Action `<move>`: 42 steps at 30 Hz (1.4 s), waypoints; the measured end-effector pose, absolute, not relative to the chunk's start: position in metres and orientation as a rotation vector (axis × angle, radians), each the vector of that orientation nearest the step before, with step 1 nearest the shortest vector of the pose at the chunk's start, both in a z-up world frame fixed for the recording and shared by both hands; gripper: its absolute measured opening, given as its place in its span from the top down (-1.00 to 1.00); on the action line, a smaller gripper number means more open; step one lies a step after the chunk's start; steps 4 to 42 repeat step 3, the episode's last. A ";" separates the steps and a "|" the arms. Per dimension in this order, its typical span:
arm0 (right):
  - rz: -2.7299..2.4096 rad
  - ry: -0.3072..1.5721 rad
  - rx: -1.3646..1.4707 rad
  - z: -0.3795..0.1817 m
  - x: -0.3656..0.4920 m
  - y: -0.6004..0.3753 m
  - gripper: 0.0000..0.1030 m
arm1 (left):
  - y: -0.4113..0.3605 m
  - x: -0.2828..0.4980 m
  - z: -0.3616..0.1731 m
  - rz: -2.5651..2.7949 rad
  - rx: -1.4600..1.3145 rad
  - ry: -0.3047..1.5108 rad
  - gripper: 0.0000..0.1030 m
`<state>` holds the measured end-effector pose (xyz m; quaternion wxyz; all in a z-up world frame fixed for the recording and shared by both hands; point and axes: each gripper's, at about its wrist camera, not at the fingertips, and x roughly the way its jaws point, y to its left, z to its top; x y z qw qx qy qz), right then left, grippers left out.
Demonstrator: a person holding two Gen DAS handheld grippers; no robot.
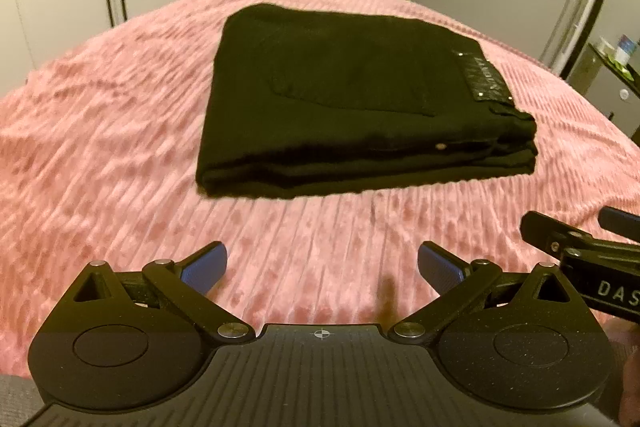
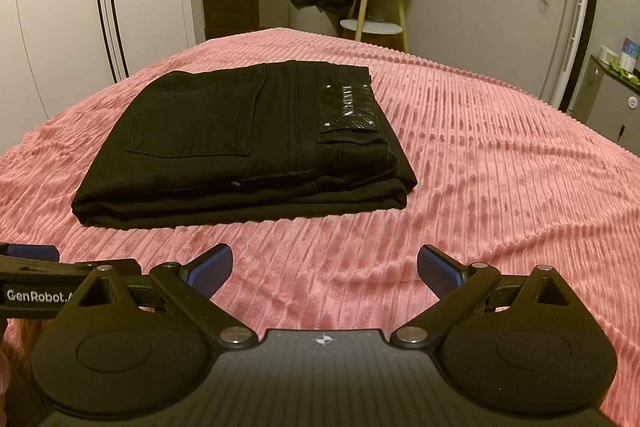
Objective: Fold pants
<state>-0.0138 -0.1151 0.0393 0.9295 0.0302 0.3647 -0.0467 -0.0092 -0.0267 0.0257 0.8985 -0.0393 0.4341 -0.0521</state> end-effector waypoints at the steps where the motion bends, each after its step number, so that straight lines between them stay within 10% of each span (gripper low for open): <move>1: -0.096 0.747 0.062 0.039 -0.014 -0.115 -0.92 | -0.027 -0.009 0.026 -0.110 -0.073 0.897 -1.00; 42: -0.095 0.746 0.063 0.039 -0.014 -0.115 -0.92 | -0.028 -0.009 0.025 -0.108 -0.068 0.901 -1.00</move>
